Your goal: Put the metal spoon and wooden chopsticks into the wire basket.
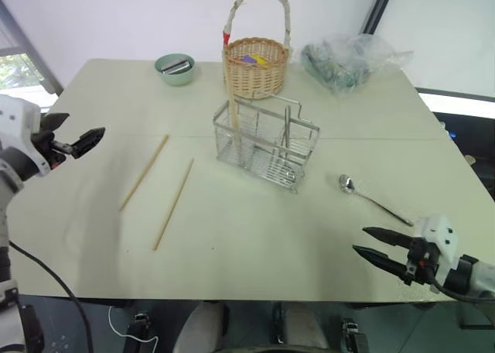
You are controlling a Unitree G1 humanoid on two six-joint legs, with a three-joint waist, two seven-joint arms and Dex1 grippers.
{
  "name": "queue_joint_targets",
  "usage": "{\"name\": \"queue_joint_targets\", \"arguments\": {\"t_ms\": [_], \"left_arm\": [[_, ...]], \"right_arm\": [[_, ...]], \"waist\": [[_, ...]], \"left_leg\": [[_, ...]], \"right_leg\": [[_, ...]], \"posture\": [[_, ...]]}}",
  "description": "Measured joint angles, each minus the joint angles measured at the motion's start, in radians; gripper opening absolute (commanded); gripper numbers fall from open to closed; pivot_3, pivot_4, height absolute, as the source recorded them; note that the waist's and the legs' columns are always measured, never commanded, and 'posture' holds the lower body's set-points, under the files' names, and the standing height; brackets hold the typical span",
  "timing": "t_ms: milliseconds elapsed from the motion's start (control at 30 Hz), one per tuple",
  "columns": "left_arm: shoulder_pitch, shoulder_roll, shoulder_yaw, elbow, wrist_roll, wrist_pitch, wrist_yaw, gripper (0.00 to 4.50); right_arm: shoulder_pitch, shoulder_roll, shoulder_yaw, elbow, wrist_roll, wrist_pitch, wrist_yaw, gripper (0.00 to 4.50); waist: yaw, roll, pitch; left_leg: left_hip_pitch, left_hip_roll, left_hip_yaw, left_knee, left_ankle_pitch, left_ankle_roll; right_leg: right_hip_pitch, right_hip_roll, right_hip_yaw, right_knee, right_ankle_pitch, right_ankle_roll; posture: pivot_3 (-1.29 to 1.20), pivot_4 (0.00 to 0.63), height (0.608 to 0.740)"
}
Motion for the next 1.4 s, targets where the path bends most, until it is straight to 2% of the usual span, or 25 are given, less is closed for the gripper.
{"name": "queue_joint_targets", "arguments": {"t_ms": [300, 600, 733, 900, 1067, 1200, 1400], "left_arm": [[0.000, 0.000, 0.000, -0.001, -0.001, -0.003, -0.005, 4.47], [0.000, 0.010, 0.001, -0.009, -0.001, -0.001, -0.005, 4.47], [0.011, 0.013, 0.002, -0.067, -0.029, 0.049, -0.022, 4.47], [0.045, 0.031, 0.001, -0.306, -0.181, 0.213, -0.080, 4.47], [0.130, 0.103, -0.060, -0.578, -0.363, 0.341, -0.236, 4.47], [0.057, 0.136, -0.128, -0.639, -0.436, 0.383, -0.292, 4.47], [-0.059, 0.137, -0.211, -0.657, -0.472, 0.397, -0.306, 4.47]], "right_arm": [[-0.039, 0.026, 0.041, 0.173, -0.053, -0.146, 0.060, 2.47], [-0.043, 0.026, 0.044, 0.166, -0.054, -0.169, 0.063, 2.47], [-0.081, 0.008, 0.045, 0.183, -0.067, -0.186, 0.070, 2.47], [-0.270, -0.117, 0.053, 0.283, -0.086, -0.159, 0.090, 2.47], [-0.543, -0.232, 0.144, 0.469, -0.141, -0.143, 0.165, 2.47], [-0.761, -0.231, 0.291, 0.665, -0.228, -0.139, 0.211, 2.47], [-0.970, -0.187, 0.442, 0.866, -0.373, -0.162, 0.200, 2.47]], "waist": [[0.000, 0.000, 0.000], [0.000, 0.000, 0.000], [0.000, 0.000, 0.000], [-0.007, 0.001, 0.001], [-0.025, 0.004, 0.003], [-0.029, 0.006, 0.004], [-0.030, 0.007, 0.005]], "left_leg": [[0.000, 0.000, 0.000, 0.000, 0.000, 0.000], [0.001, 0.000, 0.000, 0.000, 0.000, 0.000], [0.000, 0.000, 0.000, 0.002, 0.000, 0.000], [0.001, 0.000, 0.003, 0.003, 0.000, 0.000], [0.000, 0.002, 0.002, 0.002, 0.000, 0.000], [0.001, 0.002, 0.004, 0.003, 0.001, 0.000], [0.000, 0.002, 0.006, 0.002, 0.001, 0.000]], "right_leg": [[0.000, 0.000, 0.000, 0.000, 0.000, 0.000], [0.000, 0.000, 0.000, 0.001, 0.000, 0.000], [0.000, 0.000, 0.000, 0.001, 0.001, 0.000], [0.001, 0.000, 0.000, 0.000, 0.003, -0.001], [0.001, 0.001, -0.001, 0.000, 0.003, -0.001], [0.000, 0.001, -0.001, 0.000, 0.004, -0.002], [0.000, 0.002, -0.001, 0.000, 0.004, -0.002]], "posture": [[0.00, 0.150, 0.678], [0.00, 0.150, 0.678], [0.00, 0.150, 0.678], [0.00, 0.150, 0.678], [0.00, 0.150, 0.678], [0.00, 0.150, 0.678], [0.00, 0.150, 0.678]]}}
